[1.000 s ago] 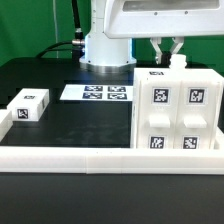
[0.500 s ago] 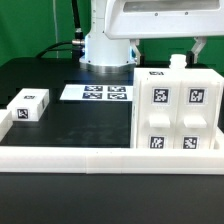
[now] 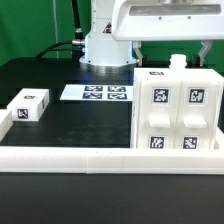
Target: Assemble cabinet
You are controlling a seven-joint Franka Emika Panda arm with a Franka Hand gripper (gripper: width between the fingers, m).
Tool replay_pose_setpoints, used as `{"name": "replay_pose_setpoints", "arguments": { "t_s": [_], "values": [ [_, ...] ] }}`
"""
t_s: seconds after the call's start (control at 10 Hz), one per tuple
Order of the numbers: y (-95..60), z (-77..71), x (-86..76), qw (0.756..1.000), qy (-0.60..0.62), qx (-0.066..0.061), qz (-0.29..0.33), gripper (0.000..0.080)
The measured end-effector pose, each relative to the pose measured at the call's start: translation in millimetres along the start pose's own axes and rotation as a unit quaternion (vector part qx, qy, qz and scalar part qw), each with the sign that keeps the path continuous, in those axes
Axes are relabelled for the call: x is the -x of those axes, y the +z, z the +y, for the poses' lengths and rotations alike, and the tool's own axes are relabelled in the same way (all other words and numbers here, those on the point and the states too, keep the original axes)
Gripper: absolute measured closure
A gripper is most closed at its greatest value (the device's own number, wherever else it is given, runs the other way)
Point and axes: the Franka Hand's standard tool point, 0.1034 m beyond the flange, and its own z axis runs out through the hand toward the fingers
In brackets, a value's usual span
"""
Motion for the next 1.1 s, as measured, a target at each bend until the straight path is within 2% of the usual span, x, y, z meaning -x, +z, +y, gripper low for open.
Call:
{"name": "replay_pose_setpoints", "arguments": {
  "t_s": [0.4, 0.5, 0.6, 0.7, 0.8, 0.9, 1.0, 1.1],
  "values": [
    [-0.6, 2.7, -1.7, 1.000, -0.003, 0.000, 0.001, 0.0002],
    [0.1, 13.3, -2.7, 1.000, -0.013, 0.001, 0.000, 0.0002],
    [5.2, 39.0, 2.6, 1.000, -0.023, 0.003, 0.000, 0.0002],
    [13.0, 72.4, 15.2, 1.000, -0.011, 0.004, -0.006, 0.0002],
    [15.3, 87.7, 18.2, 1.000, -0.004, 0.005, -0.010, 0.0002],
    [17.3, 107.2, 19.7, 1.000, -0.009, 0.000, -0.012, 0.0002],
    [16.6, 138.4, 19.3, 1.000, 0.016, -0.007, -0.011, 0.0002],
    [16.6, 136.9, 19.0, 1.000, 0.013, -0.007, -0.011, 0.0002]
  ]
}}
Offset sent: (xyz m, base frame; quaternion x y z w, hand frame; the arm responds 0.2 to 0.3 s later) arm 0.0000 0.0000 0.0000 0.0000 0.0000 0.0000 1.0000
